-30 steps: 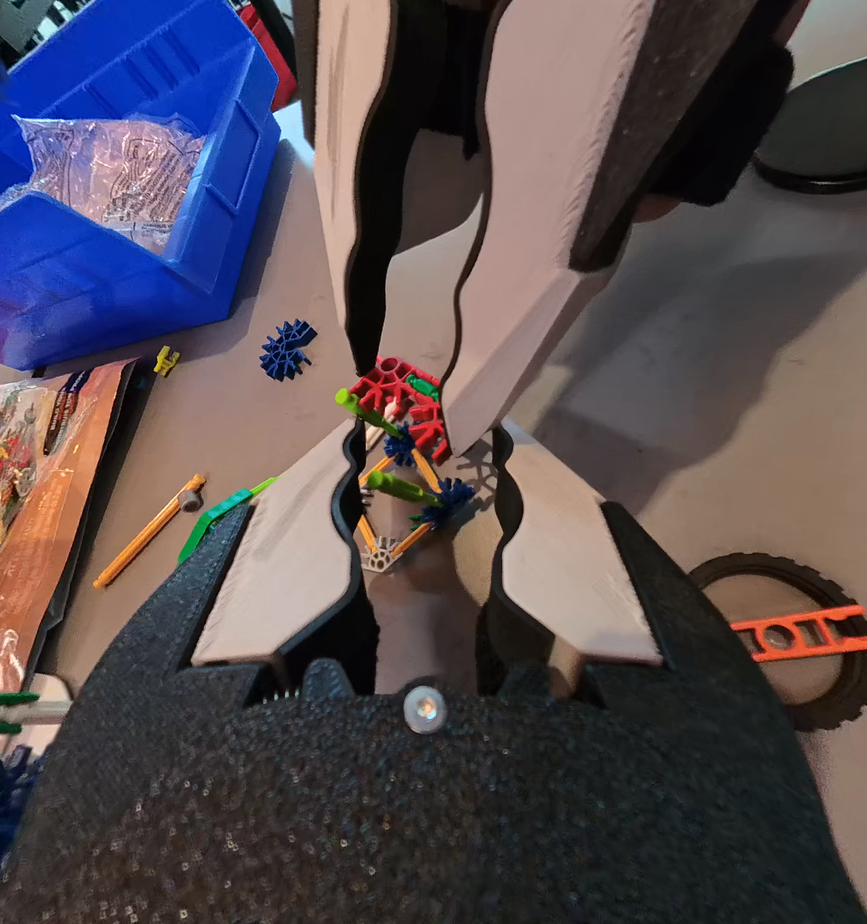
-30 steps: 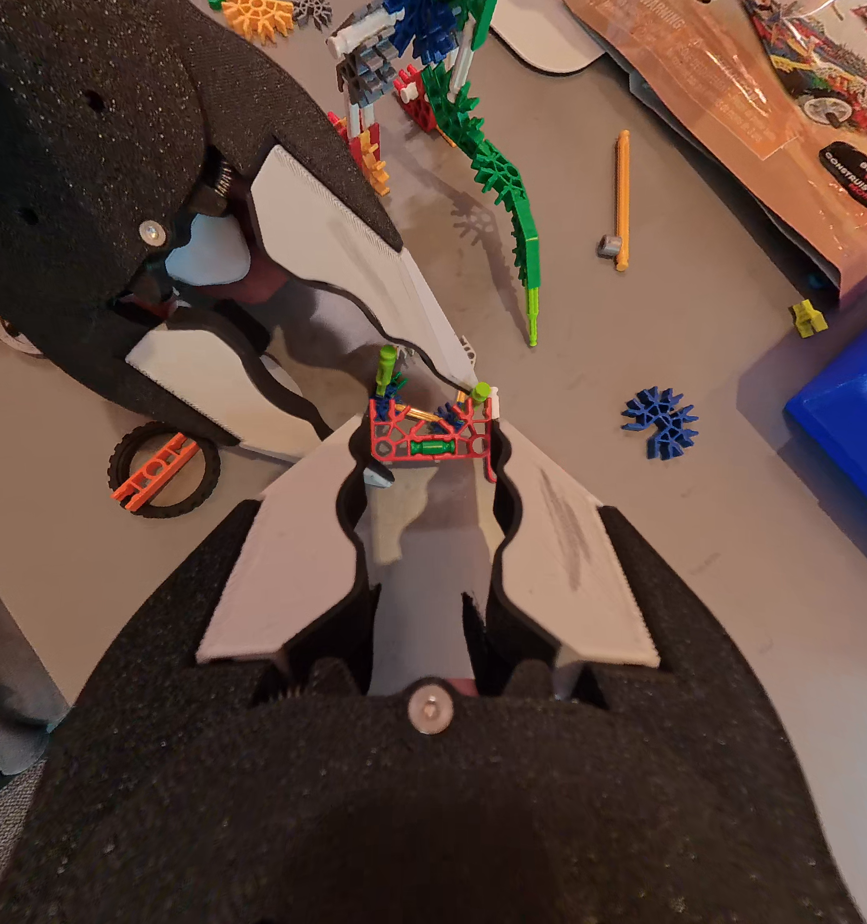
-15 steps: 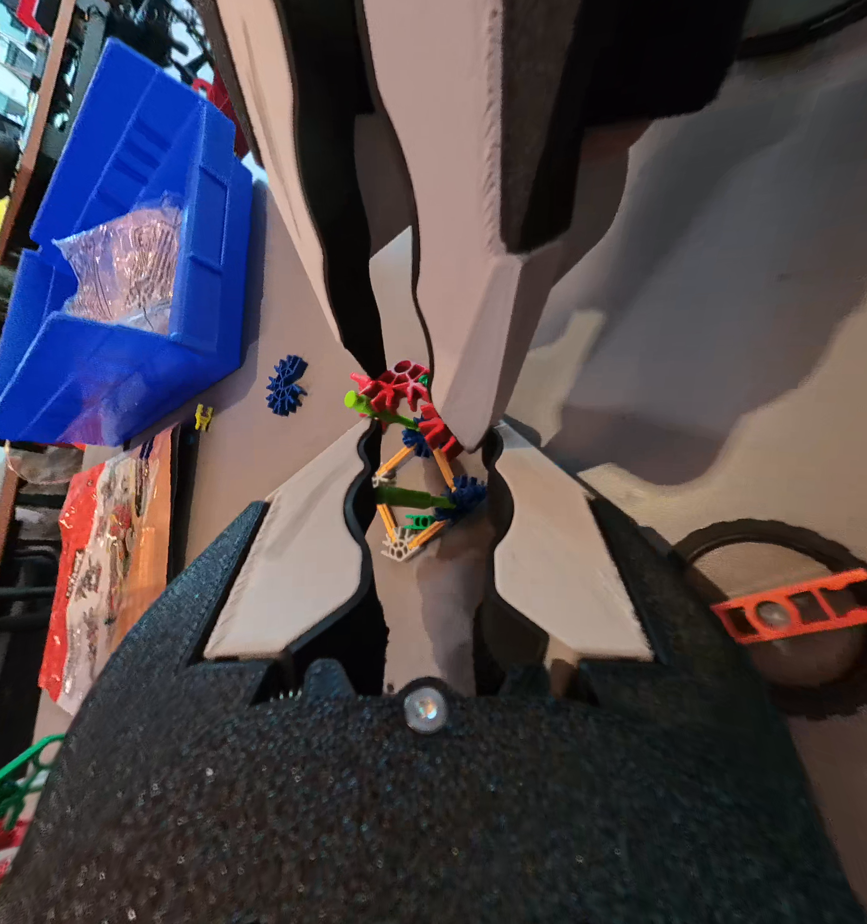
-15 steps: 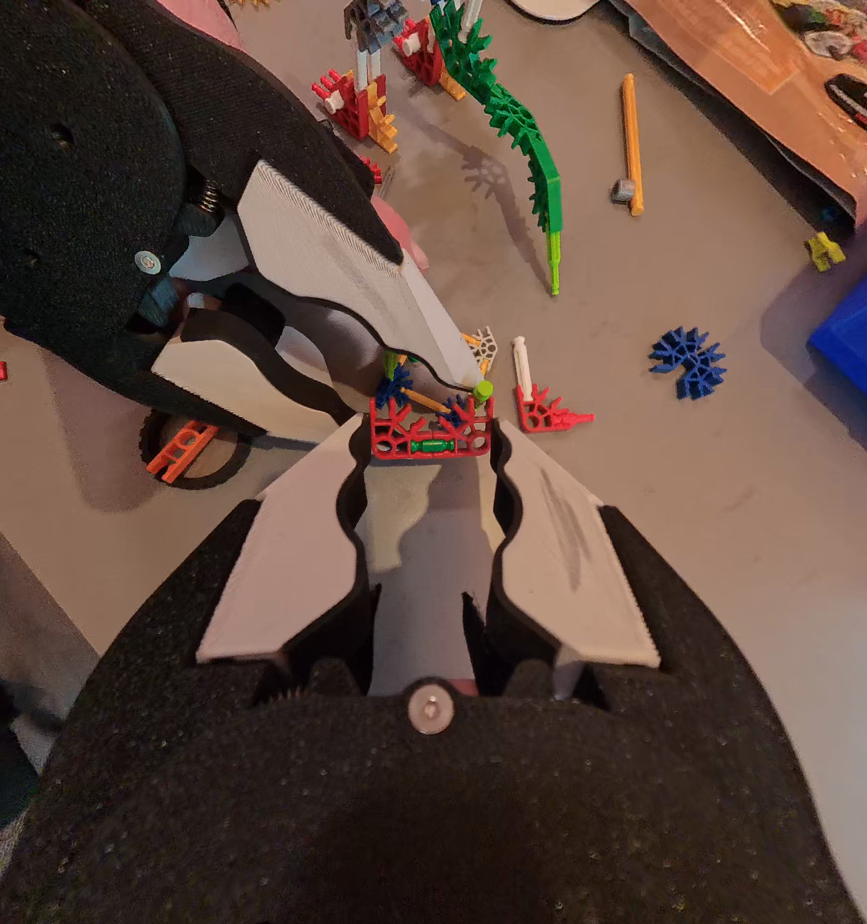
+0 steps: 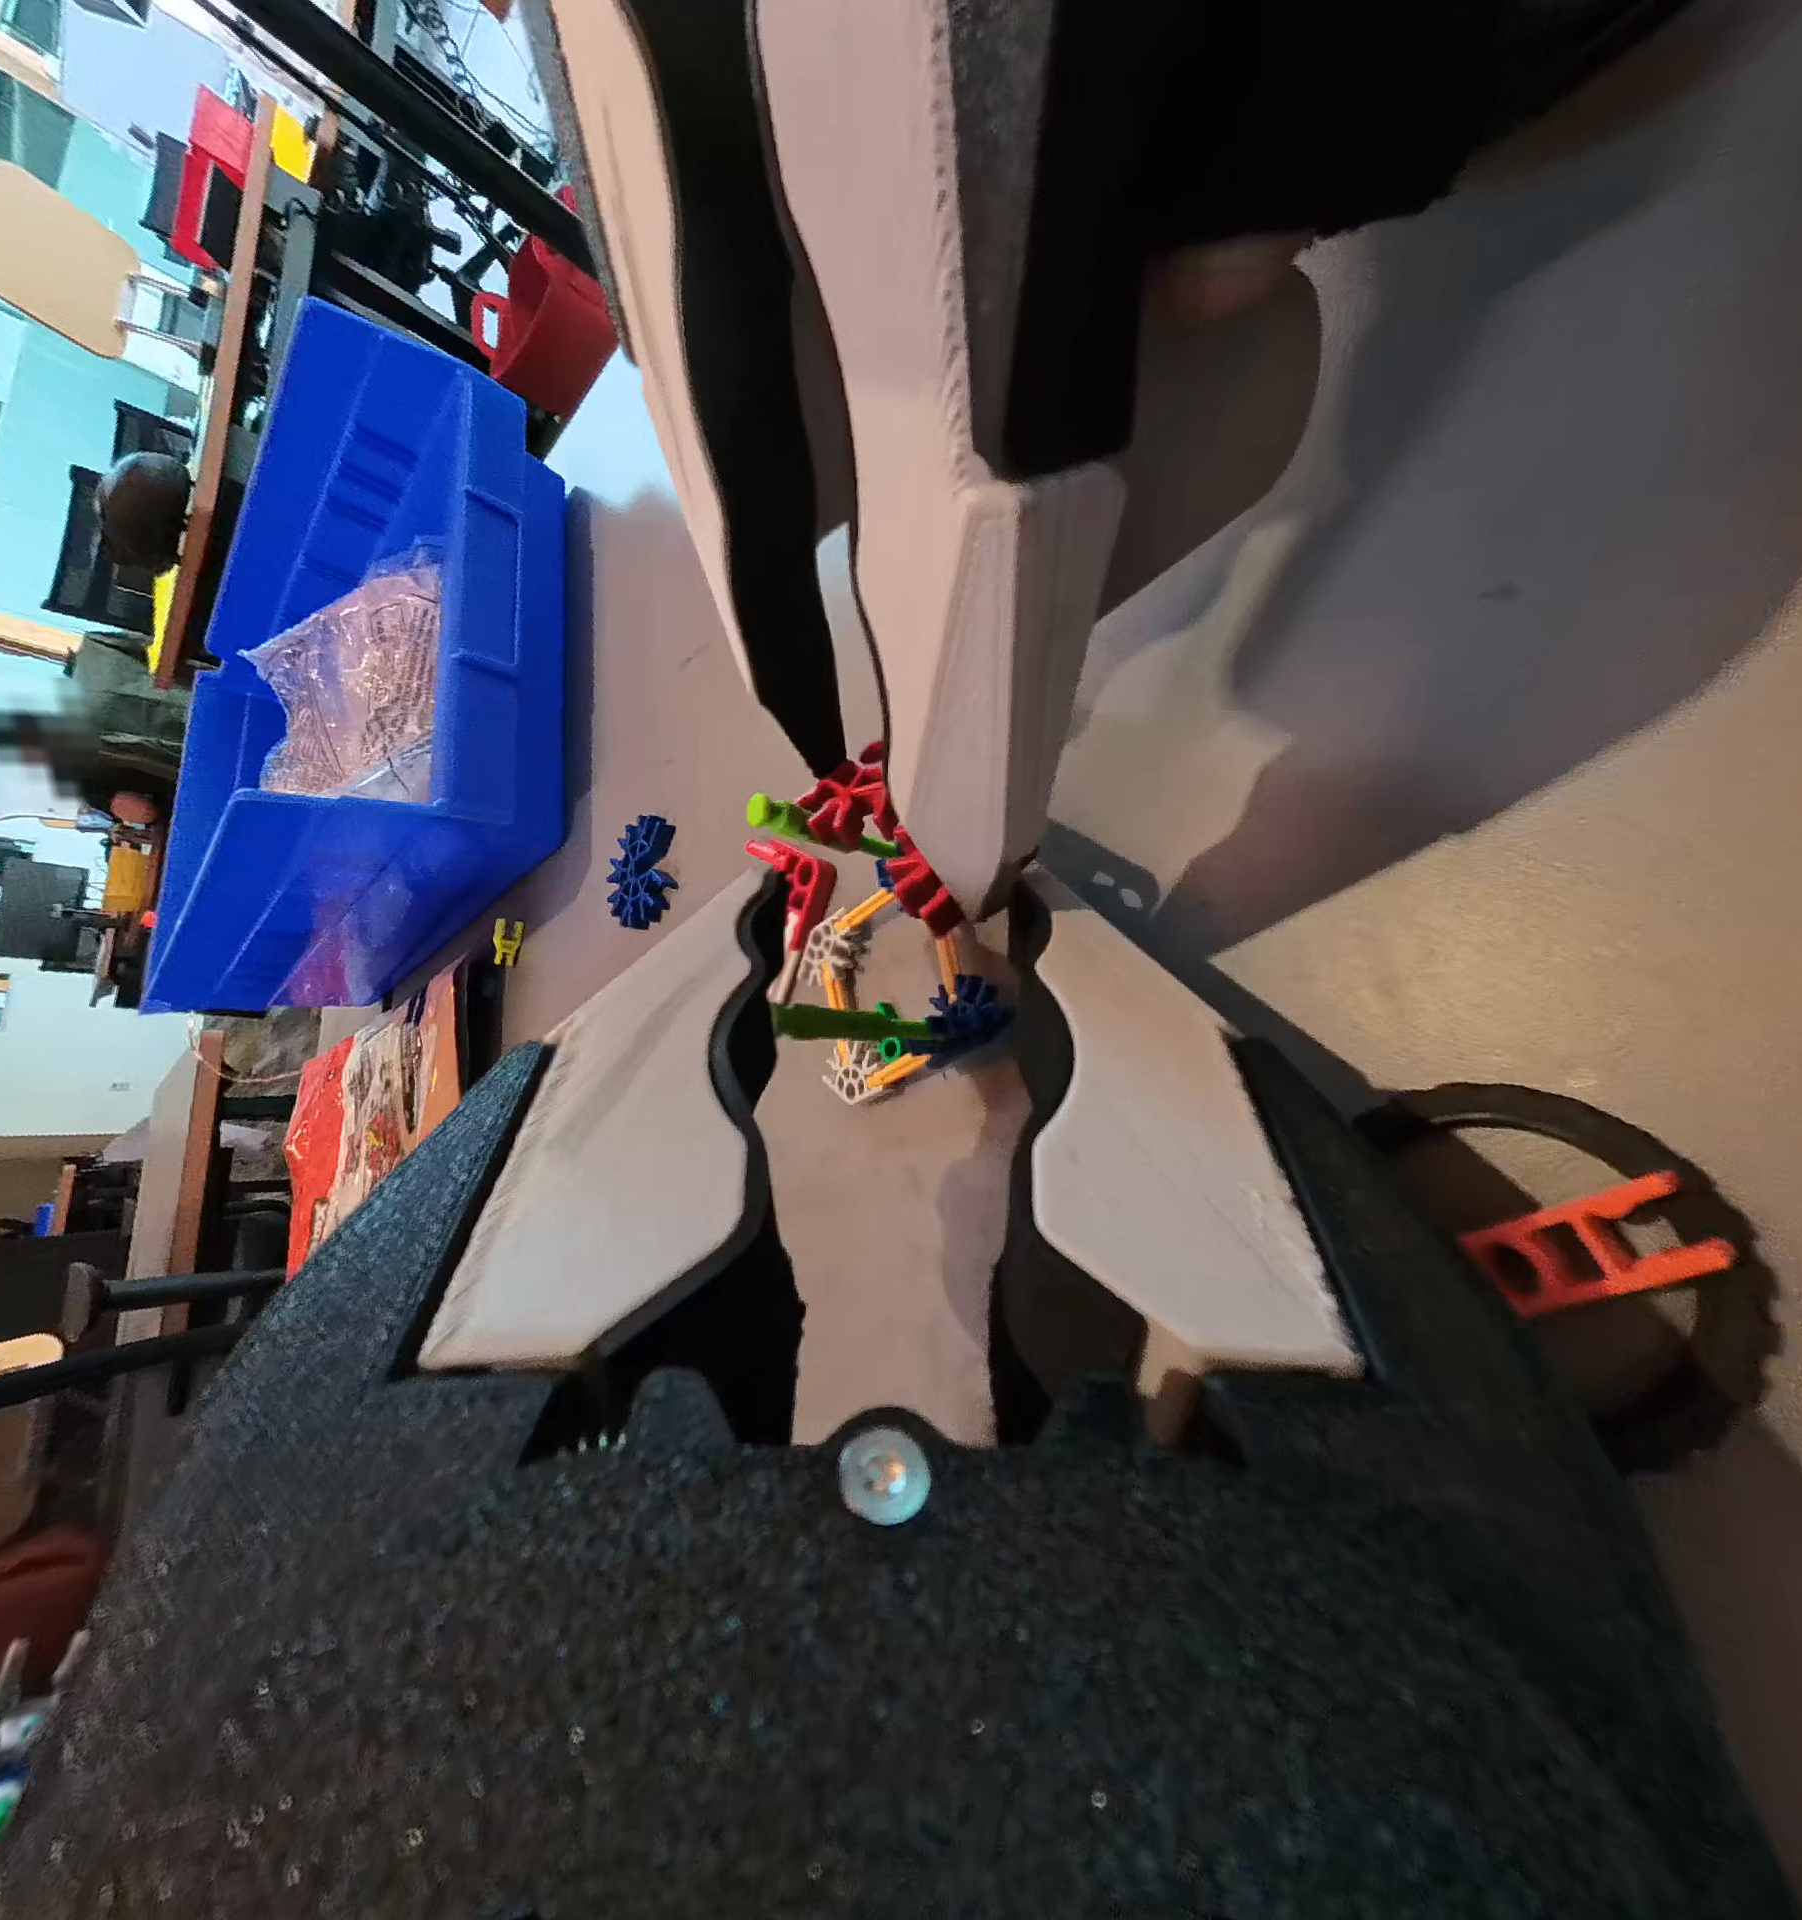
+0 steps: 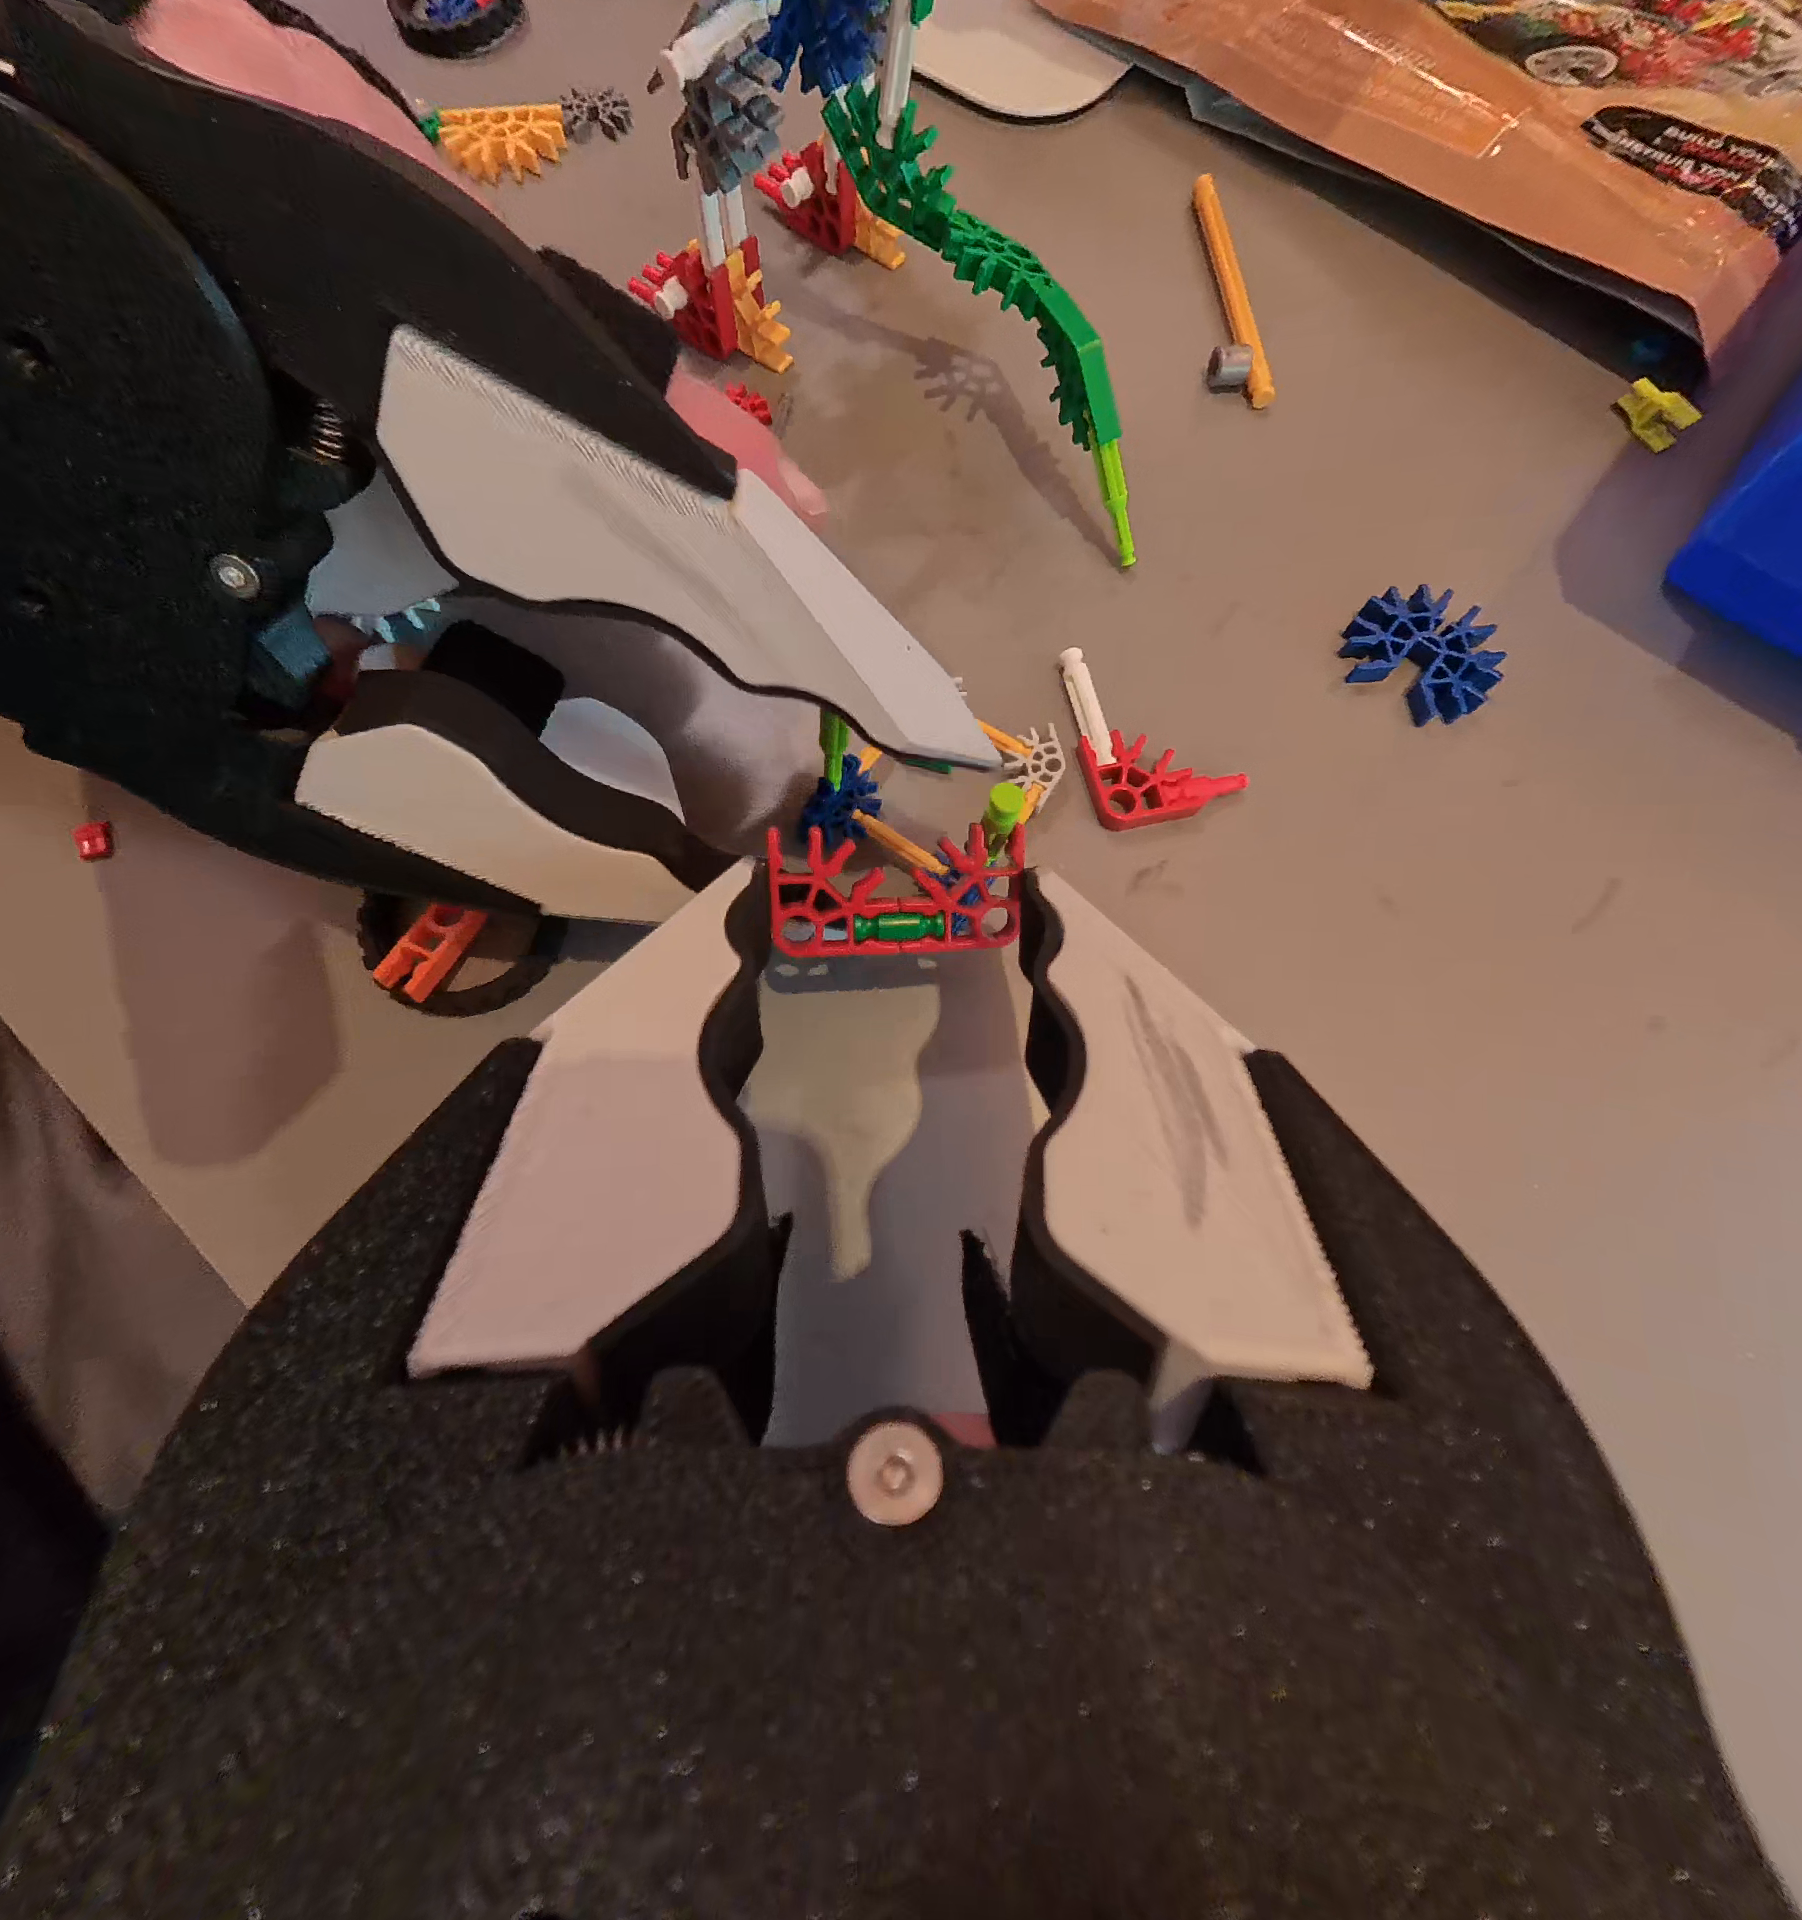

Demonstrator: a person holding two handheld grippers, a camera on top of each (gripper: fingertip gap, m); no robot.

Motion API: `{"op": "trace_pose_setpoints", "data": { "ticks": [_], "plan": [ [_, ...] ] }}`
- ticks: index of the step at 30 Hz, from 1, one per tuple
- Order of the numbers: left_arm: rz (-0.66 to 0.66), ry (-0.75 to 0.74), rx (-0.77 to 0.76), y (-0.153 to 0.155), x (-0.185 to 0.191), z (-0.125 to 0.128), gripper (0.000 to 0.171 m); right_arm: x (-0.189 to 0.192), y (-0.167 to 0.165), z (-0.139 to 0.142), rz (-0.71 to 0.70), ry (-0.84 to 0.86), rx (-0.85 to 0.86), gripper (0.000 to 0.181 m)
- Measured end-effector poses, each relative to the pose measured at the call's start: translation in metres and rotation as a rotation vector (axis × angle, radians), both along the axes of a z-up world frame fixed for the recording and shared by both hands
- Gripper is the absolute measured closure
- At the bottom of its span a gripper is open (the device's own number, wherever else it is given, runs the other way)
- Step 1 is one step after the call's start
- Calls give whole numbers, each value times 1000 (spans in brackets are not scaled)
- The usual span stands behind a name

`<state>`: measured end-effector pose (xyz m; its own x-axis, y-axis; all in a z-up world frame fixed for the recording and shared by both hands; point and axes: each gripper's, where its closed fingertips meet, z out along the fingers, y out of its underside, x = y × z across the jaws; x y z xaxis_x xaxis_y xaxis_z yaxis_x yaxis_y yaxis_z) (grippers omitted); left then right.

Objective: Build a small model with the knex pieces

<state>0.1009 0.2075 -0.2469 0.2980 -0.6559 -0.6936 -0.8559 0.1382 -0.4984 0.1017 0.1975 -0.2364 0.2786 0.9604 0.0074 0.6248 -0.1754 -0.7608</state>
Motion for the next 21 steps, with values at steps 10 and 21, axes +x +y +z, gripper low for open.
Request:
{"op": "trace_pose_setpoints", "data": {
  "ticks": [10, 21],
  "plan": [
    [154, -151, -182, -14, -22, -8, 138, -3, 0, 2, -23, -23, 31, 135],
    [138, -44, -69, -12, -10, -9, 156, -3, 2, -2, -48, -75, 89, 135]
  ]
}}
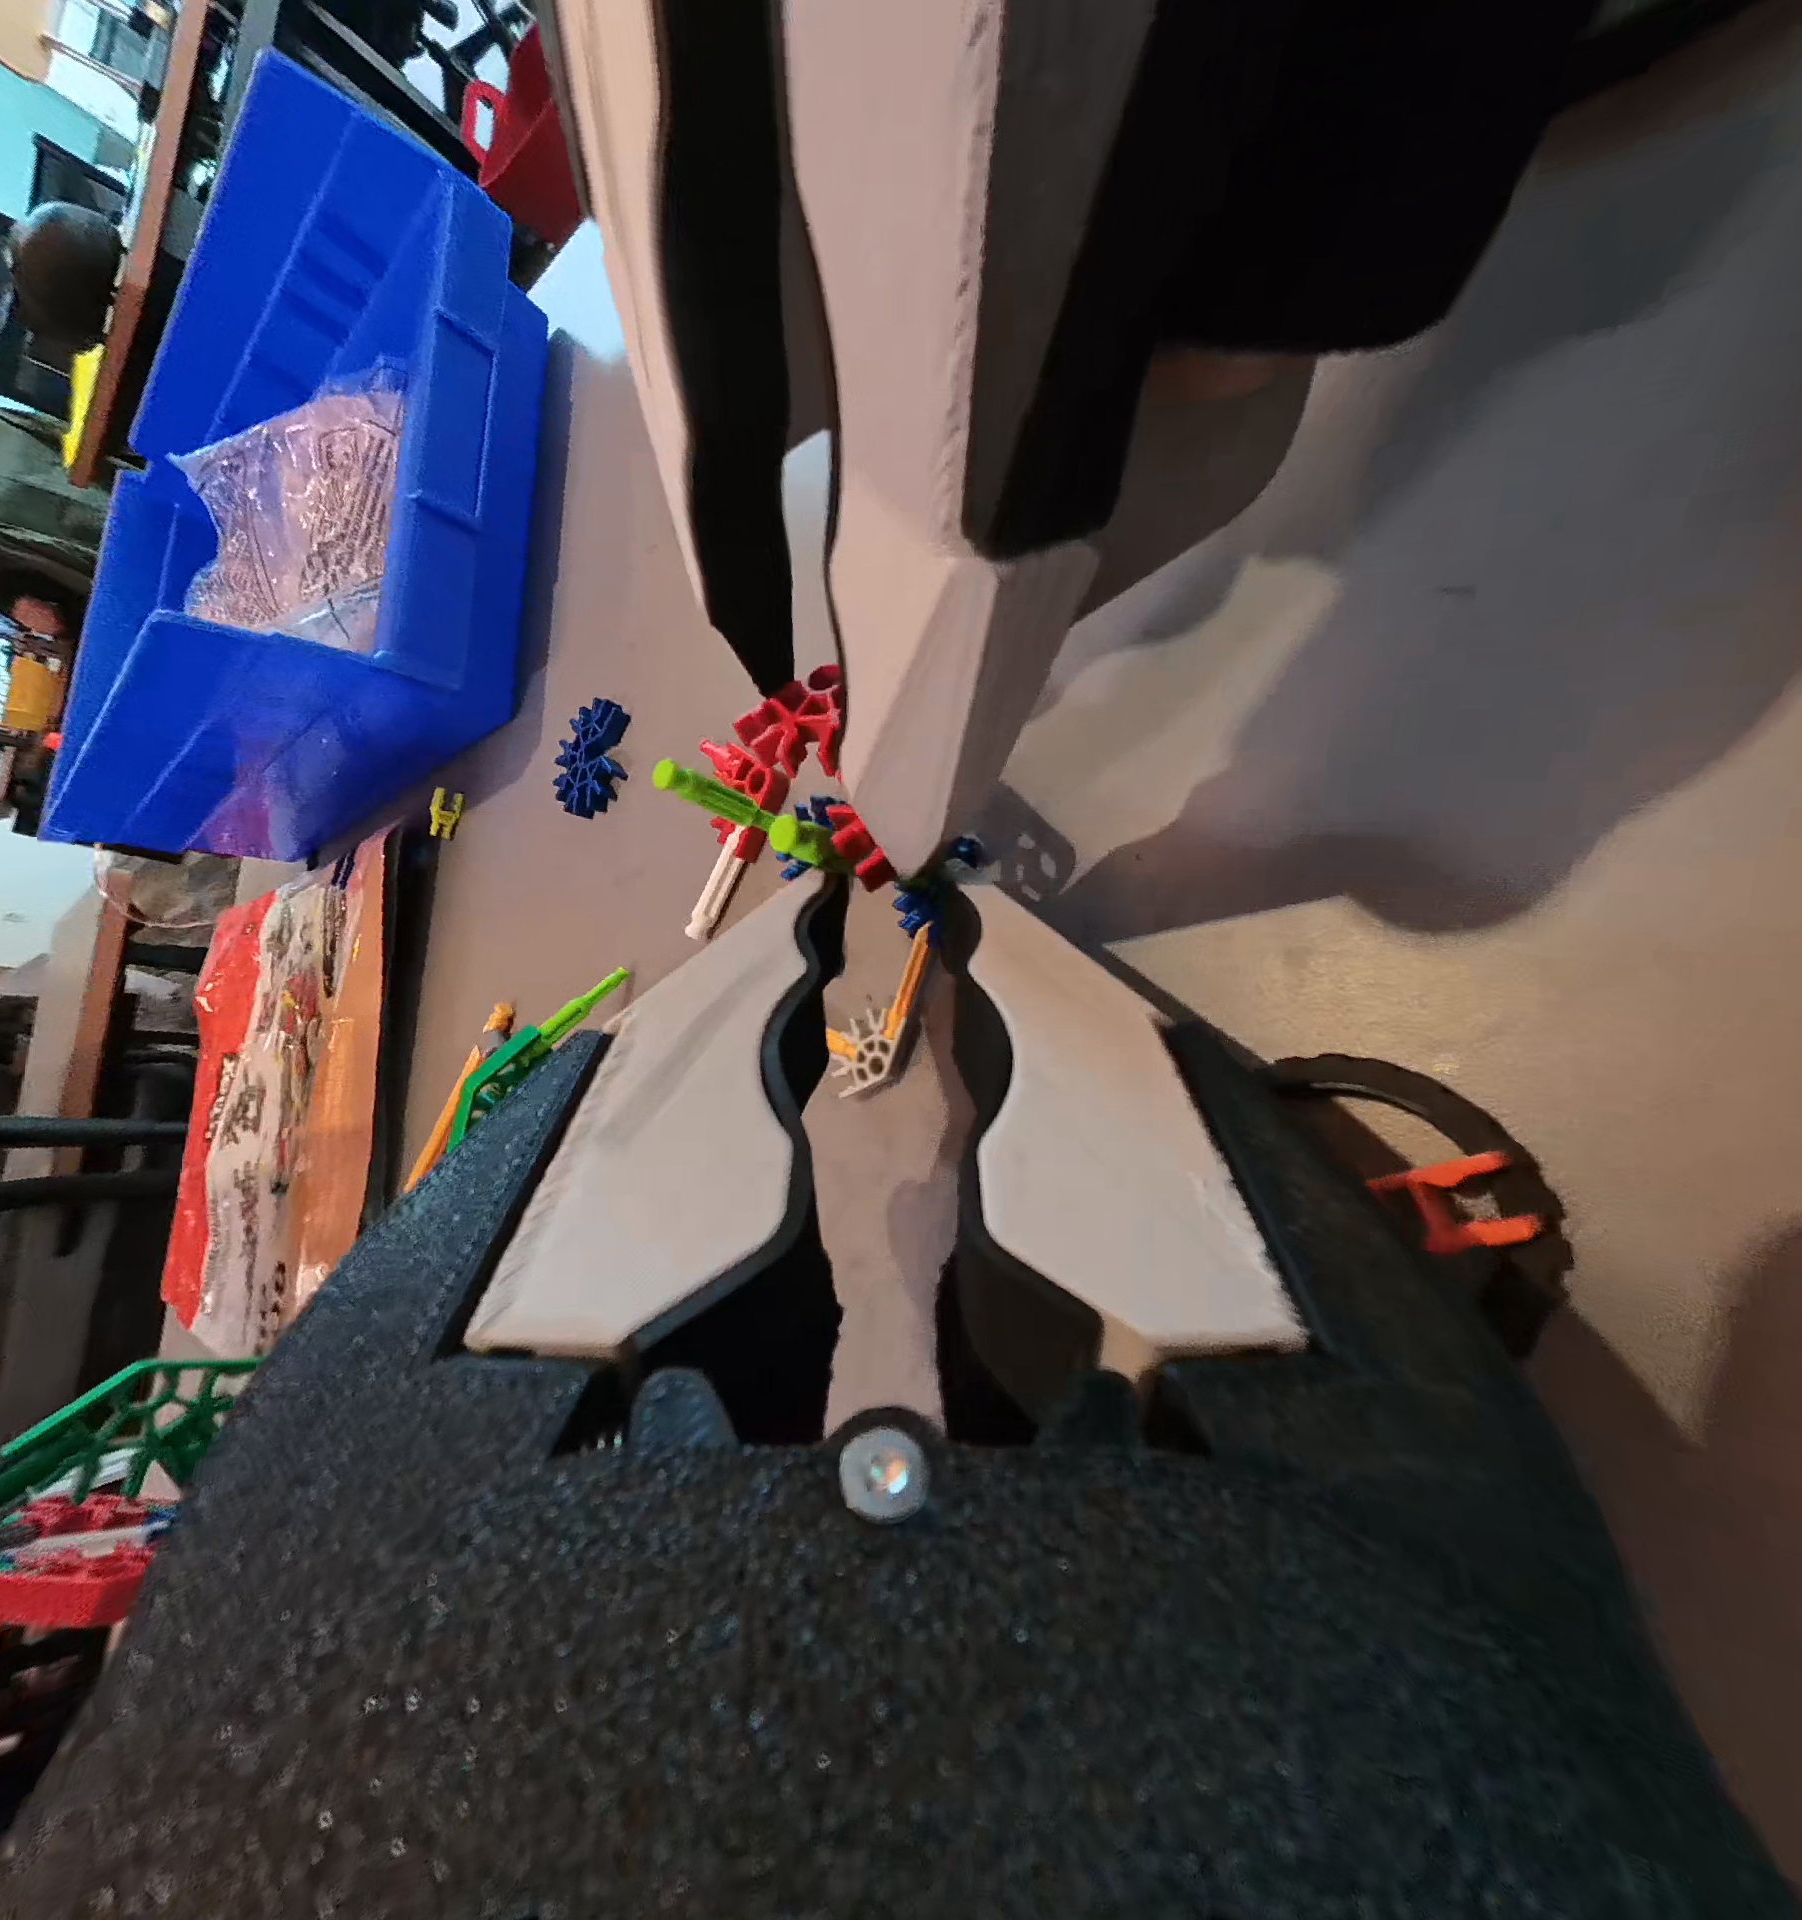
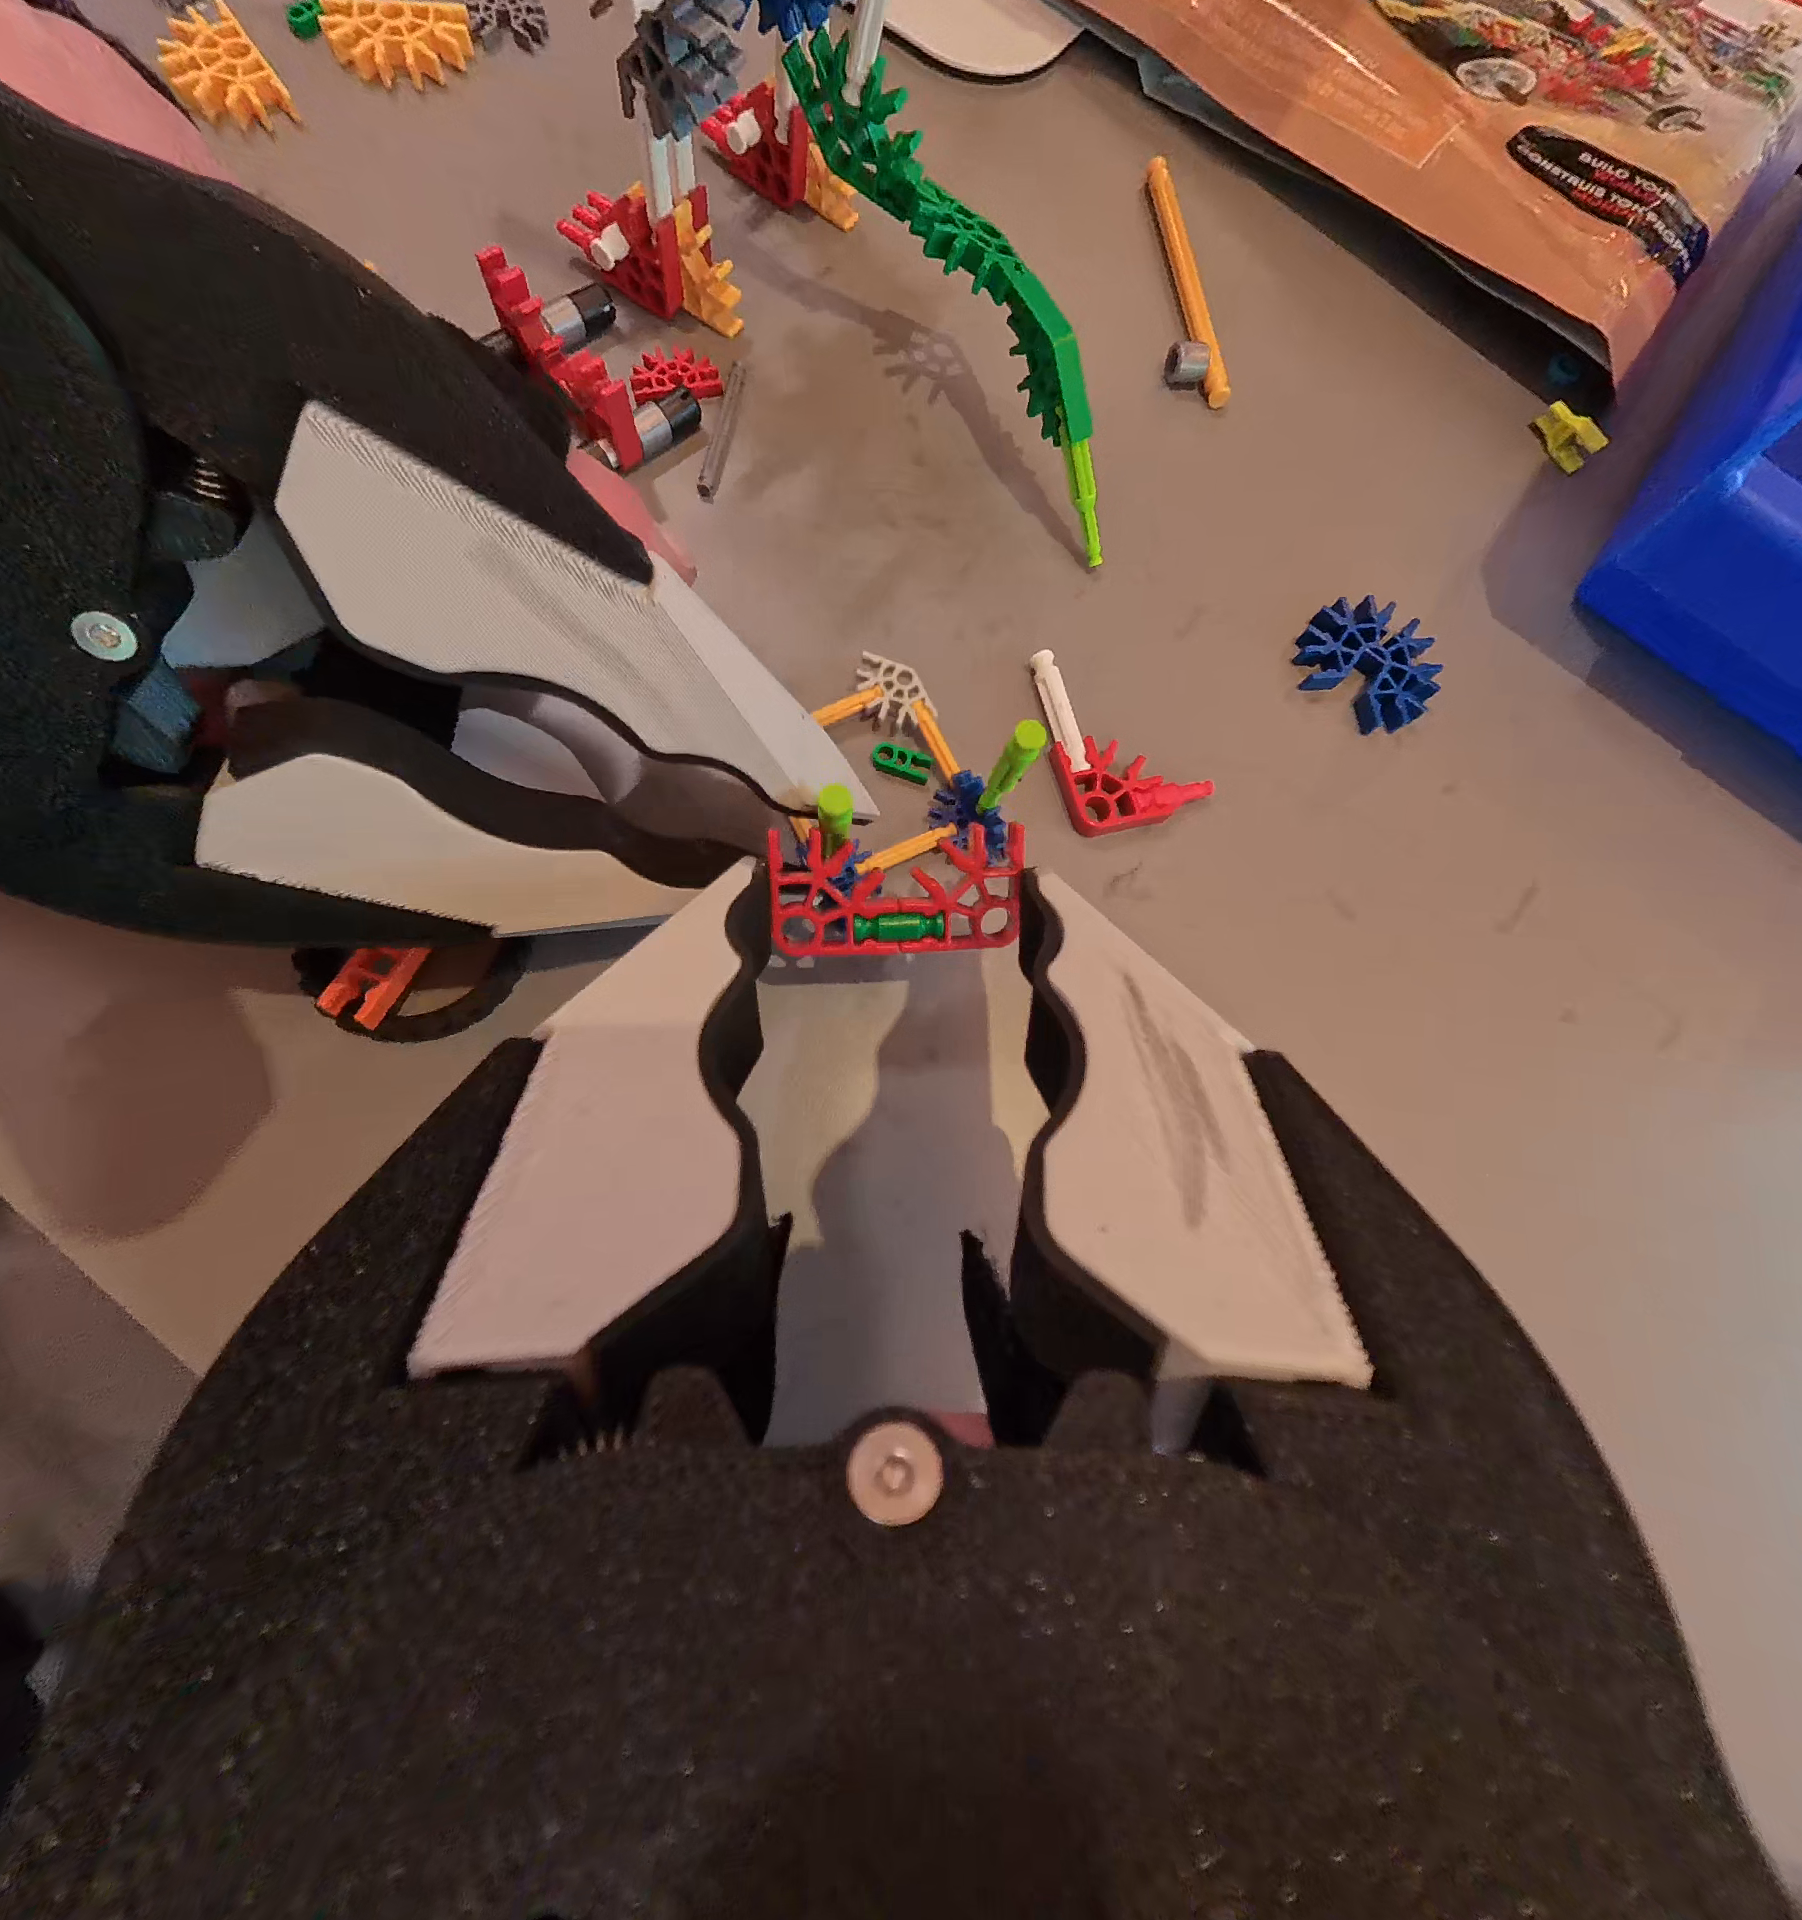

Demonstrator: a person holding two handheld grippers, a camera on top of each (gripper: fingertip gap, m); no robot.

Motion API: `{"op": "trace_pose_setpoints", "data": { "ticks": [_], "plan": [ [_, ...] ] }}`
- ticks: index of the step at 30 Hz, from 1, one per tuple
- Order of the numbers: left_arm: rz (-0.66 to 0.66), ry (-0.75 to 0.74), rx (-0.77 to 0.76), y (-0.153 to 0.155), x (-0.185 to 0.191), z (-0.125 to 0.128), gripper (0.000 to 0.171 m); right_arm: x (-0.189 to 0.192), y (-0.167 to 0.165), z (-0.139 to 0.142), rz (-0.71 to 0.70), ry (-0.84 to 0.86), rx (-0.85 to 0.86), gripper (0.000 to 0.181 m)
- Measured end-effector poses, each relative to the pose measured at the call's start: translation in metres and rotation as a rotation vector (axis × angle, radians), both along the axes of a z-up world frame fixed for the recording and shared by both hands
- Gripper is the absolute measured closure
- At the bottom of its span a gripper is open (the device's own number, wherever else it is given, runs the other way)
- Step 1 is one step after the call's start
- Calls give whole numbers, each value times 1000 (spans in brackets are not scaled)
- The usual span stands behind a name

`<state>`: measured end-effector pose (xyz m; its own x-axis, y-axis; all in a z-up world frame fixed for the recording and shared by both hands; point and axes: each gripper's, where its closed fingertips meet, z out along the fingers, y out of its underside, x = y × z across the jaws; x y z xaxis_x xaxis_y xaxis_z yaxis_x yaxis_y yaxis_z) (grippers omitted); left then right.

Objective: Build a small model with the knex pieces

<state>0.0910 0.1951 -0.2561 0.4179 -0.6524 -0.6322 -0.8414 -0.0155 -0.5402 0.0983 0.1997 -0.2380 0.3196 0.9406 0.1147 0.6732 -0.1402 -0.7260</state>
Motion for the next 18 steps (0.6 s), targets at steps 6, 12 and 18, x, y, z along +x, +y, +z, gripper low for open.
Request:
{"op": "trace_pose_setpoints", "data": {
  "ticks": [6, 12, 18],
  "plan": [
    [-14, 18, 11, 1, 1, -1, 160, 6, -2, 5, 57, -22, 31, 135],
    [-26, -22, 11, 1, 2, 7, 156, 10, 6, 8, 139, -93, 58, 135],
    [-30, -49, -18, 2, 3, 6, 157, 4, 14, 6, 218, -160, 64, 135]
  ]
}}
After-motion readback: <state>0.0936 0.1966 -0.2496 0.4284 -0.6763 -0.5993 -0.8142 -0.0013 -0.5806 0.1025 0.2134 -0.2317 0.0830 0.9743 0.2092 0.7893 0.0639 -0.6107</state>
